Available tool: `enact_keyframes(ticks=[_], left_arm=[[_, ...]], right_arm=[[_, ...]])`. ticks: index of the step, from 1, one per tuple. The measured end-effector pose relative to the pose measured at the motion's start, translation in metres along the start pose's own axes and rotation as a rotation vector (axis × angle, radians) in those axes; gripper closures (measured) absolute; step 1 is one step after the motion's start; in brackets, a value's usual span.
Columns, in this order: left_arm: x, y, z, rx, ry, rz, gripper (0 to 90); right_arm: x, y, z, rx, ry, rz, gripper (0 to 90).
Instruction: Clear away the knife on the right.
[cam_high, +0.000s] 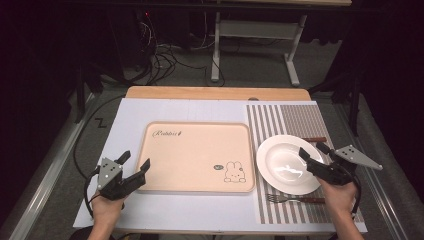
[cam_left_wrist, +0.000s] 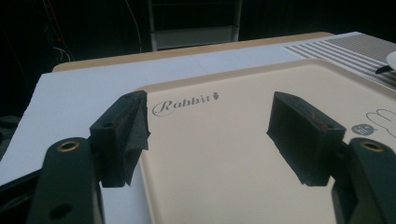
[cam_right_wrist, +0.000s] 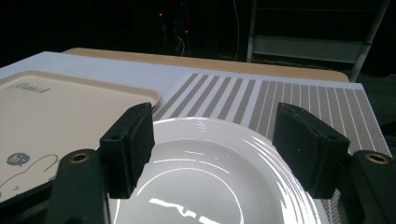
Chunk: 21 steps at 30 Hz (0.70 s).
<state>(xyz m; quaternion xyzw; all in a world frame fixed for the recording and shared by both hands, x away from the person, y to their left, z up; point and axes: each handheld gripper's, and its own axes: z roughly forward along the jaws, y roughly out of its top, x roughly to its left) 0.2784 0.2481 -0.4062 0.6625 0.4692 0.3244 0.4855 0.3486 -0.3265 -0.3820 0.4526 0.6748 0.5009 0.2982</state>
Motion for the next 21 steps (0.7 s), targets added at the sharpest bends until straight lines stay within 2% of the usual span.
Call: enact_keyframes(ticks=[9, 14, 21], left_arm=[[0.000, 0.000, 0.000, 0.002, 0.004, 0.002, 29.3], [0.000, 0.000, 0.001, 0.004, 0.004, 0.001, 29.1], [0.000, 0.000, 0.001, 0.003, 0.006, 0.002, 29.2]], right_arm=[[-0.004, 0.005, 0.012, 0.020, -0.004, 0.016, 29.7], [-0.008, 0.010, 0.016, 0.062, -0.032, 0.014, 28.6], [-0.013, 0.014, 0.020, 0.088, -0.032, 0.009, 28.9]])
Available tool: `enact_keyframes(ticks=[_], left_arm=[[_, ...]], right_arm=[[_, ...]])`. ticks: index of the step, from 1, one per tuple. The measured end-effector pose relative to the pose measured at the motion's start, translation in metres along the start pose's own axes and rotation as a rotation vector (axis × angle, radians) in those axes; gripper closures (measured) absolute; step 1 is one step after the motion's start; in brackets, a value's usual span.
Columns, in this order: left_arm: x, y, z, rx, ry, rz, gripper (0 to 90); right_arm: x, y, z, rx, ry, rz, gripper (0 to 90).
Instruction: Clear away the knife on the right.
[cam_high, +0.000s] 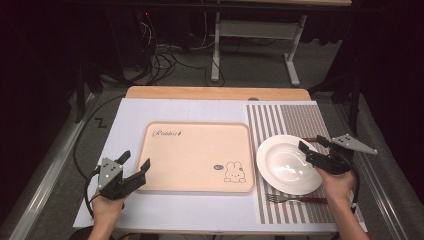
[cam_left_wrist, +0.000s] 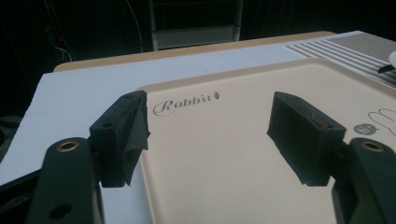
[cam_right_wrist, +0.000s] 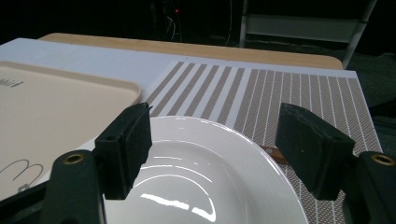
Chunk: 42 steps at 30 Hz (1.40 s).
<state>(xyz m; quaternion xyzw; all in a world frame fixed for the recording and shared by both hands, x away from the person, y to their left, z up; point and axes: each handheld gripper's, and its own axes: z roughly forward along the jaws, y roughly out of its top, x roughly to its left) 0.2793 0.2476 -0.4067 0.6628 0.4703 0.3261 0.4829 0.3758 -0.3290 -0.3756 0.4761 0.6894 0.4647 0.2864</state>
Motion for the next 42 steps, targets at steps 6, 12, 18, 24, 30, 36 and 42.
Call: enact_keyframes(ticks=[6, 12, 18, 24, 30, 36, 42], left_arm=[[0.000, 0.000, 0.001, 0.003, 0.001, 0.000, 29.2], [0.000, 0.000, 0.002, 0.009, 0.006, 0.000, 29.2], [-0.001, 0.000, 0.002, 0.005, 0.008, -0.003, 29.3], [-0.001, 0.000, 0.002, 0.002, 0.009, -0.003, 29.3], [-0.001, 0.000, 0.003, 0.005, 0.007, -0.001, 29.3], [0.000, 0.000, 0.004, 0.010, 0.004, -0.001, 29.3], [0.001, 0.000, 0.004, 0.010, 0.008, -0.003, 29.3]], right_arm=[[-0.003, 0.003, 0.004, 0.012, -0.004, 0.003, 28.7], [-0.005, 0.010, 0.012, 0.049, 0.010, -0.013, 30.4], [-0.008, 0.015, 0.019, 0.057, 0.006, -0.020, 30.8], [-0.013, 0.024, 0.025, 0.078, 0.007, -0.017, 31.7], [-0.019, 0.028, 0.029, 0.121, 0.036, -0.003, 33.5], [-0.029, 0.033, 0.035, 0.173, 0.020, -0.012, 35.9], [-0.035, 0.037, 0.040, 0.213, -0.002, -0.023, 36.3]])
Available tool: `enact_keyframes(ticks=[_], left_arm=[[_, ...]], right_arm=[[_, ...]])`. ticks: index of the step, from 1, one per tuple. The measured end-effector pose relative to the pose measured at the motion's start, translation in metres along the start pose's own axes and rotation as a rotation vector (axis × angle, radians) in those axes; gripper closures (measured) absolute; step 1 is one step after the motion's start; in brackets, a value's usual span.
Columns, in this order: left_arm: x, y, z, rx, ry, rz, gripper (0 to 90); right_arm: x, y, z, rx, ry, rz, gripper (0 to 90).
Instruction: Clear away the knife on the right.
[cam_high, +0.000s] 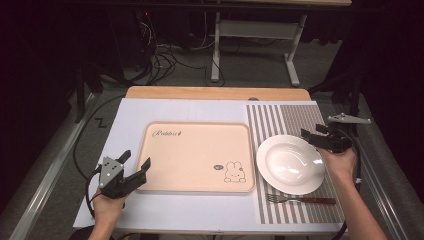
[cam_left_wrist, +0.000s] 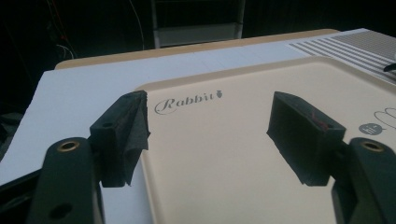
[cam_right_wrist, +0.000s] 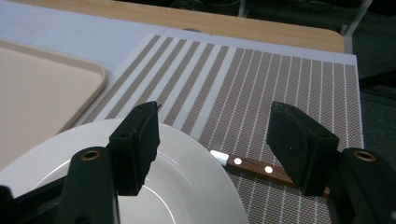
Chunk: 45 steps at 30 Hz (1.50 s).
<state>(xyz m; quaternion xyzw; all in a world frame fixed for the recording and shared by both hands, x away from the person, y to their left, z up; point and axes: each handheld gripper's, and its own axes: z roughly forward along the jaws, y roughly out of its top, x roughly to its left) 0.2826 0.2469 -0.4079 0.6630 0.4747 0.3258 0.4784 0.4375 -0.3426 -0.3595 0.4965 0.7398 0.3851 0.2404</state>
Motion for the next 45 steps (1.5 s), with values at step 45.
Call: enact_keyframes(ticks=[45], left_arm=[[-0.001, -0.001, 0.000, 0.009, 0.029, 0.013, 29.4]], right_arm=[[-0.049, 0.013, 0.068, 0.477, -0.014, -0.099, 46.9]])
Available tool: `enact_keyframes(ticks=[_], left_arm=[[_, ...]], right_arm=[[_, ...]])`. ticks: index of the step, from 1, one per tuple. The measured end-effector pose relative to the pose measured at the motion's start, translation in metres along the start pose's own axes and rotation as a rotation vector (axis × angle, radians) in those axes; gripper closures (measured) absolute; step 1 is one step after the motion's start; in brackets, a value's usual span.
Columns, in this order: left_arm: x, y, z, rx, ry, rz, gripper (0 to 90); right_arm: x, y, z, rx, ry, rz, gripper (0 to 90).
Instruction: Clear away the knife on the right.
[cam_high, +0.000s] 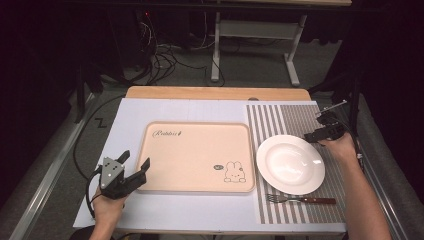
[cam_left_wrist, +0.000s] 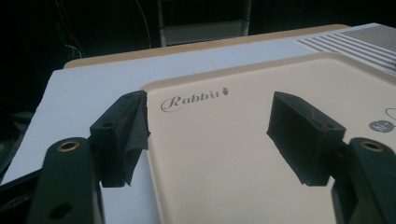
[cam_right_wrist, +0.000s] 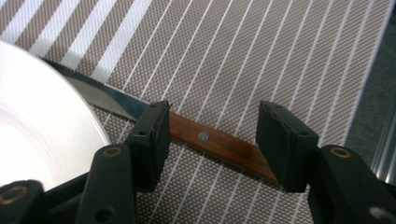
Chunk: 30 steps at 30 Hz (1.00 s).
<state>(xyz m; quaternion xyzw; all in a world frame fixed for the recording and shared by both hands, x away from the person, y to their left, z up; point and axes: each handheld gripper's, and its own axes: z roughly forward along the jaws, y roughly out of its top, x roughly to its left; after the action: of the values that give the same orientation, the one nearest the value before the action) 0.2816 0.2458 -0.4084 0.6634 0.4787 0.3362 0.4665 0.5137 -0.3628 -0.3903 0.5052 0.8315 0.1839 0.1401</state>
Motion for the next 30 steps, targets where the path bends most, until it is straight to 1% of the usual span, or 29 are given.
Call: enact_keyframes(ticks=[3, 4, 7, 11, 13, 17, 22, 27, 30], left_arm=[[0.0001, -0.0001, -0.0001, 0.001, 0.000, -0.004, 29.3], [0.0001, -0.0001, -0.0002, 0.001, 0.000, -0.004, 29.3], [-0.0001, -0.0002, 0.0002, 0.002, 0.003, -0.004, 29.6], [0.0003, -0.0001, 0.0005, 0.002, 0.000, -0.005, 29.5], [0.0004, -0.0001, 0.0006, 0.002, 0.000, -0.005, 29.6], [-0.0002, -0.0001, -0.0003, -0.001, 0.000, -0.003, 29.6], [-0.0001, -0.0001, -0.0004, -0.002, -0.001, -0.005, 29.6], [-0.0003, -0.0001, 0.0003, 0.000, 0.000, -0.003, 29.6], [-0.0008, -0.0001, -0.0001, 0.000, -0.002, 0.000, 29.6]], right_arm=[[0.0007, -0.0008, 0.0018, 0.015, 0.011, -0.003, 47.6], [0.0020, -0.0007, 0.0016, 0.018, -0.001, -0.011, 47.5], [0.0032, -0.0001, 0.0031, 0.030, 0.000, -0.018, 47.9], [0.0027, 0.0000, 0.0050, 0.024, 0.007, -0.023, 48.3], [0.0026, 0.0001, 0.0071, 0.034, 0.014, -0.029, 47.6], [0.0026, -0.0005, 0.0078, 0.040, 0.021, -0.026, 47.1], [0.0032, -0.0017, 0.0072, 0.048, 0.020, -0.025, 49.4], [0.0010, -0.0041, 0.0078, 0.049, 0.050, -0.011, 53.2], [0.0005, -0.0063, 0.0080, 0.053, 0.069, -0.004, 58.4]])
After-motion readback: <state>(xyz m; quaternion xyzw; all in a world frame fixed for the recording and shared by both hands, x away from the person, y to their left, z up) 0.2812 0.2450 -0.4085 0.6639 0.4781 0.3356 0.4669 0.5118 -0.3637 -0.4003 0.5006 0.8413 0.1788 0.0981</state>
